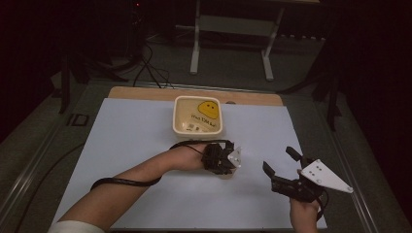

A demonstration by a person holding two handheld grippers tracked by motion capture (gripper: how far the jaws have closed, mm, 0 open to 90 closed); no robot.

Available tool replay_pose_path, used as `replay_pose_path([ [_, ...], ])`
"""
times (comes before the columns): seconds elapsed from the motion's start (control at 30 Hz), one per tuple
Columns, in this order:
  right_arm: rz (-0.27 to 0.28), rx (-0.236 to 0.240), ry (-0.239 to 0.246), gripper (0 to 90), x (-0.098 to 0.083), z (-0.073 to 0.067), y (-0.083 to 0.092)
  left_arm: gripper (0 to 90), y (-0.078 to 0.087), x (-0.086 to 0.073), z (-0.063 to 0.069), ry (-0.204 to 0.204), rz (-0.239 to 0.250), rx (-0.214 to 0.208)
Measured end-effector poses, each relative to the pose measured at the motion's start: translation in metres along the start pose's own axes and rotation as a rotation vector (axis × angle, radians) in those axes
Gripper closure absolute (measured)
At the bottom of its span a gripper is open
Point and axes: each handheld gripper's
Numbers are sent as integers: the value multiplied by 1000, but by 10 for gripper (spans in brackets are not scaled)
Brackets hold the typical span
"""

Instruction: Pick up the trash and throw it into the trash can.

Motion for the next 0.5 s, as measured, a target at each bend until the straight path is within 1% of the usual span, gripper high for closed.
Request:
replay_pose_path([
  [0.07, -1, -2, 0, 131, 1, 0, 1, 891, 7, 2, 3, 1, 3, -12],
  [0.1, -2, -5, 0, 131, 1, 0, 1, 891, 9, 3, 5, -6, -3, -17],
  [0.13, -2, -6, 0, 131, 1, 0, 1, 891, 12, 3, 7, -7, -3, -14],
  [0.17, -4, -5, -3, 131, 1, 0, 1, 891, 13, 3, 7, -10, -3, -23],
  [0.27, 0, -7, -5, 131, 1, 1, 1, 892, 21, 5, 11, -19, 1, -24],
  [0.3, 2, -10, -5, 131, 1, 1, 1, 892, 24, 5, 11, -14, 8, -23],
  [0.33, 2, -10, -6, 131, 2, 1, 1, 892, 26, 5, 12, -15, 8, -34],
  [0.37, 1, -9, -5, 131, 2, 1, 1, 892, 29, 6, 14, -22, 8, -29],
  [0.4, 3, -11, -4, 131, 2, 1, 1, 892, 32, 6, 15, -15, 12, -34],
  [0.43, 2, -10, -3, 131, 2, 1, 1, 892, 35, 7, 16, -26, 11, -33],
  [0.47, 1, -10, -5, 131, 2, 2, 0, 892, 37, 8, 17, -25, 15, -27],
  [0.5, 1, -11, -6, 131, 2, 2, 0, 892, 40, 8, 18, -19, 17, -41],
])
Point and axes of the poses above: each handheld gripper's, and its own axes: y roughly backward along the jaws, x roughly out of its top, z roughly to its right, and after that the axes turned 14 degrees about -x, right-handed
